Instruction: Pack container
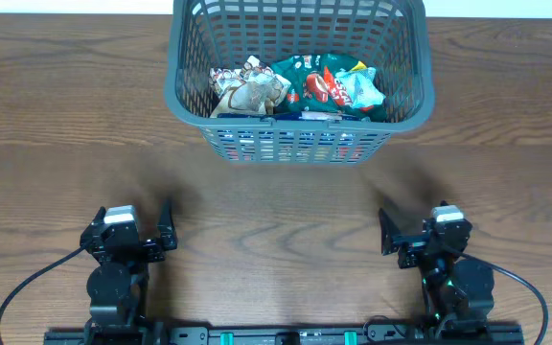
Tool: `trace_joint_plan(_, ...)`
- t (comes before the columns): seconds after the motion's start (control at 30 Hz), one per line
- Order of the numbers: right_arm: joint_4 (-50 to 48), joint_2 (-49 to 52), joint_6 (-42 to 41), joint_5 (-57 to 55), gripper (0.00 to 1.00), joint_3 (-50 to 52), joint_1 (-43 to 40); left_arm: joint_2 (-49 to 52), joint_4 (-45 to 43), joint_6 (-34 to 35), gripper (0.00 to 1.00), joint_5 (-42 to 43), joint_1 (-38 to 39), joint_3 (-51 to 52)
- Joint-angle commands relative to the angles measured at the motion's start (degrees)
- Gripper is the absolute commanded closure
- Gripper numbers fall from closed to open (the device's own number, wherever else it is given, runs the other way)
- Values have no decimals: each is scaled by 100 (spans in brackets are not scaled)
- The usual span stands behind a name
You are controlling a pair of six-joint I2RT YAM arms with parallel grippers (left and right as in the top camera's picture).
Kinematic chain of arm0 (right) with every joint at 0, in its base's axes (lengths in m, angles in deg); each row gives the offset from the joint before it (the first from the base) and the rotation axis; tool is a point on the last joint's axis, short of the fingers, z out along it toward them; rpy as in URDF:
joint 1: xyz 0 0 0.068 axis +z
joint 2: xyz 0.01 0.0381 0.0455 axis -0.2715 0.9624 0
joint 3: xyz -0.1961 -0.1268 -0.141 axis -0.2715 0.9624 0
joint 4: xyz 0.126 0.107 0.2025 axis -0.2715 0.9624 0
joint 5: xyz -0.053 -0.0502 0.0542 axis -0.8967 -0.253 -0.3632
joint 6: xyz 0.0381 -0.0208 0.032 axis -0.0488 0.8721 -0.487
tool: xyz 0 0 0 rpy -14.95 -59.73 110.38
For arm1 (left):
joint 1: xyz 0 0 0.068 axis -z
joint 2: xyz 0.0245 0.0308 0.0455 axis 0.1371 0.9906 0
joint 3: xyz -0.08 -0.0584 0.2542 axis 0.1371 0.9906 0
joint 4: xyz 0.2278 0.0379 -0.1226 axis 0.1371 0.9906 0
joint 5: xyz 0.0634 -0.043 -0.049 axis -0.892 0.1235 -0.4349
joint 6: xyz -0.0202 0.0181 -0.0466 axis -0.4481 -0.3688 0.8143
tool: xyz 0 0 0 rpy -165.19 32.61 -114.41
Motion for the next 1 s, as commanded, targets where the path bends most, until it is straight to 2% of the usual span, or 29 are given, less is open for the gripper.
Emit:
trace_joint_plan(0.0,-20,-63,323,190,1,55,-24,-39,20,28,1,-68,-31,133)
trace_joint_plan(0.97,-15,-66,343,125,1,55,133,-39,17,28,1,-68,-31,133)
